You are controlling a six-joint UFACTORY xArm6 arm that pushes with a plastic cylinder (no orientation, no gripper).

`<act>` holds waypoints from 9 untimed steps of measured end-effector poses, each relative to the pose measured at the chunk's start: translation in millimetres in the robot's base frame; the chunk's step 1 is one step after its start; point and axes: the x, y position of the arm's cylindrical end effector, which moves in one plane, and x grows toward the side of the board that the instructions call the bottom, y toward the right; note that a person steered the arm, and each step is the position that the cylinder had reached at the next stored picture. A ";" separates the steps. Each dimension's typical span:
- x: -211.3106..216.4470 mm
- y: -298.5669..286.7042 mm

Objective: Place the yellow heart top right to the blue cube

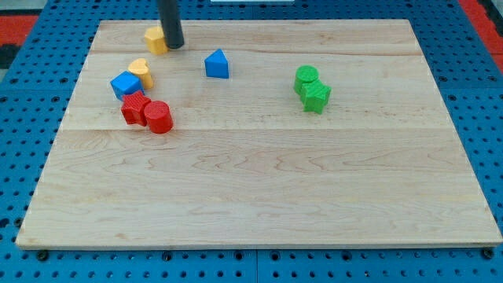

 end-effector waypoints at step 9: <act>58.4 14.6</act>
